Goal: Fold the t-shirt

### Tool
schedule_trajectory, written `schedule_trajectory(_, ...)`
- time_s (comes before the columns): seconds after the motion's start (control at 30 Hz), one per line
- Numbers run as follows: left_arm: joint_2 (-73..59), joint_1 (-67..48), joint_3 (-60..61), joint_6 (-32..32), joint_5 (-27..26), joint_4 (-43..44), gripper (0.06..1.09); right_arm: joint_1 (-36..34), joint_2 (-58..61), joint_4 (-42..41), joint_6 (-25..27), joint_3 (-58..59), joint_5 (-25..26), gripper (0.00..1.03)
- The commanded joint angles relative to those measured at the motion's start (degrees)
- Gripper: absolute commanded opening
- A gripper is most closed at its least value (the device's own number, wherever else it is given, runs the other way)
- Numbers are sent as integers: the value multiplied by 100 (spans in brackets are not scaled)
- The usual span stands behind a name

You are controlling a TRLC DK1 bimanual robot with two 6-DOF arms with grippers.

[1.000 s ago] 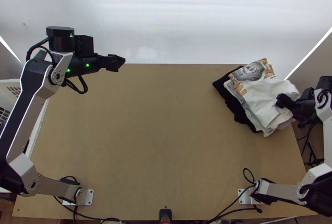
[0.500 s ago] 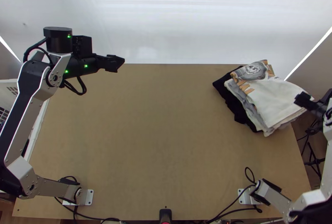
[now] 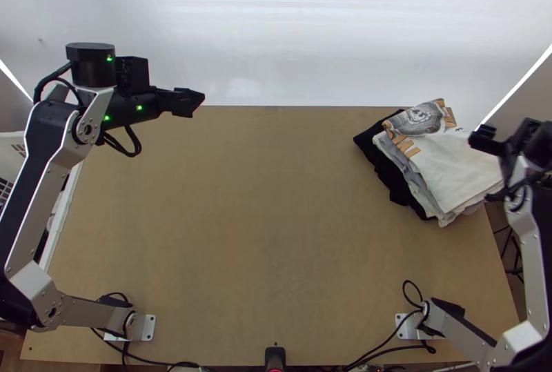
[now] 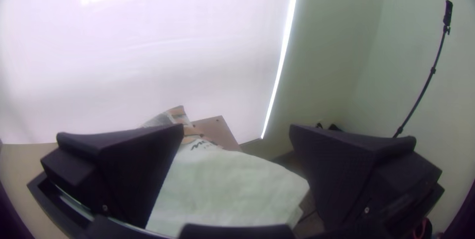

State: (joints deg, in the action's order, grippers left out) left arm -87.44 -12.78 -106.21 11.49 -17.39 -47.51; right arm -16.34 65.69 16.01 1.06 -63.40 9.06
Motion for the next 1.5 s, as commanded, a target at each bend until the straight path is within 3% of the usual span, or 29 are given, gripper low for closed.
schedule_trajectory(0.0, 87, 29, 154, -6, 16, 13, 104, 254, 770, -2550, 430, 1277, 26, 99)
schedule_trajectory(0.07, 78, 65, 180, -6, 16, 13, 104, 148, 1218, -2946, 536, 1558, 26, 99)
schedule_trajectory(0.37, 95, 100, 162, 64, 7, 145, 104, -915, 2317, -3139, 430, 2174, 17, 99)
schedule_trajectory(0.5, 131, 100, 321, 126, 7, 154, 104, -1056, 2659, -3157, 369, 2121, 17, 99)
schedule_trajectory(0.7, 148, 82, 365, 126, 7, 180, 104, -546, 1367, -2858, 263, 1866, 17, 99)
schedule_trajectory(0.9, 131, 47, 321, 143, 7, 251, 104, 8, 946, -2506, 43, 1189, 17, 99)
schedule_trajectory(1.2, 227, 117, 321, 143, 7, 251, 104, 869, 2264, -3473, -9, 759, 17, 99)
schedule_trajectory(1.47, 333, 196, 391, 126, 16, 242, 104, 1423, 3714, -3605, 166, 240, 34, 99)
